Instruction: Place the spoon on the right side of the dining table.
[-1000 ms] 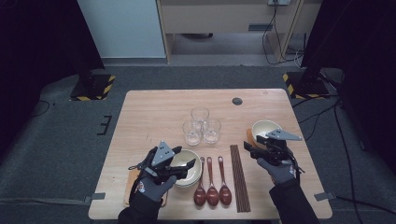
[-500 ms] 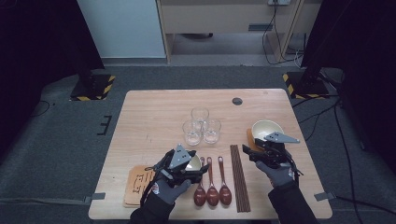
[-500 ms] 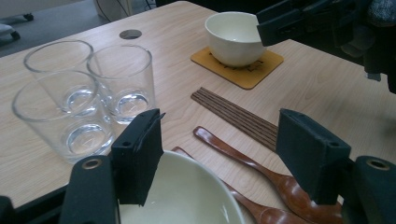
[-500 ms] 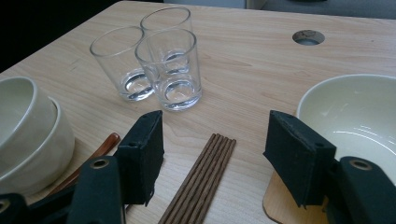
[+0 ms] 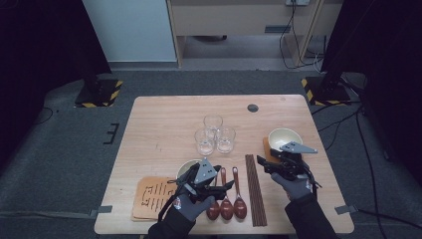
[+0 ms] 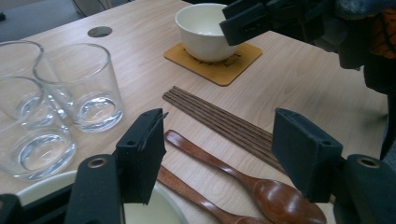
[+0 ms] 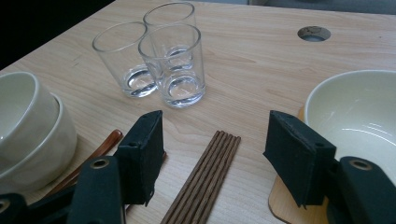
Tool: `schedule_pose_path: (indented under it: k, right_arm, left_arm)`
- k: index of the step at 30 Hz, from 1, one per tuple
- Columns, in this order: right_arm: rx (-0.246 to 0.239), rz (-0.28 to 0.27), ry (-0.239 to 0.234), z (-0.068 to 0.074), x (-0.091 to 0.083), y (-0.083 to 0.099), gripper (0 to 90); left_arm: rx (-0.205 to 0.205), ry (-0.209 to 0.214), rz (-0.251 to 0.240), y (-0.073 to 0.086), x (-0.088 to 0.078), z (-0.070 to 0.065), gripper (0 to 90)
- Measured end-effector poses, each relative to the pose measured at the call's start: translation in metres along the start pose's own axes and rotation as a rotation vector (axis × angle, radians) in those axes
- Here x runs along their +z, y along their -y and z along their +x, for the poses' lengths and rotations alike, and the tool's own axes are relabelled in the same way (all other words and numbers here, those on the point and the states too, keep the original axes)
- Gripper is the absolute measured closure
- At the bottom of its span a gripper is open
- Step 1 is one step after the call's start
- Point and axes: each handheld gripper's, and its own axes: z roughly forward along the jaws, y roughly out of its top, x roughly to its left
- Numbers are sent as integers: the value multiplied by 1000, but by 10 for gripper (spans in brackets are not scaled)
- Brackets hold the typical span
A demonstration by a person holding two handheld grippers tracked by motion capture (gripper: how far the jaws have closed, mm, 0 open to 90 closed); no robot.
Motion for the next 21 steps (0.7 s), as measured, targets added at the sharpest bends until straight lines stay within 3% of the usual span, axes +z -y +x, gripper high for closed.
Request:
schedule_pose_path:
  k: [9, 21]
  right_arm:
    - [-5, 6, -4, 1, 2, 1, 371]
    - [-9, 16, -4, 3, 6, 3, 372]
  left_arm:
    - [10, 25, 12, 2, 6, -9, 404]
    - [12, 44, 31, 8, 15, -19, 409]
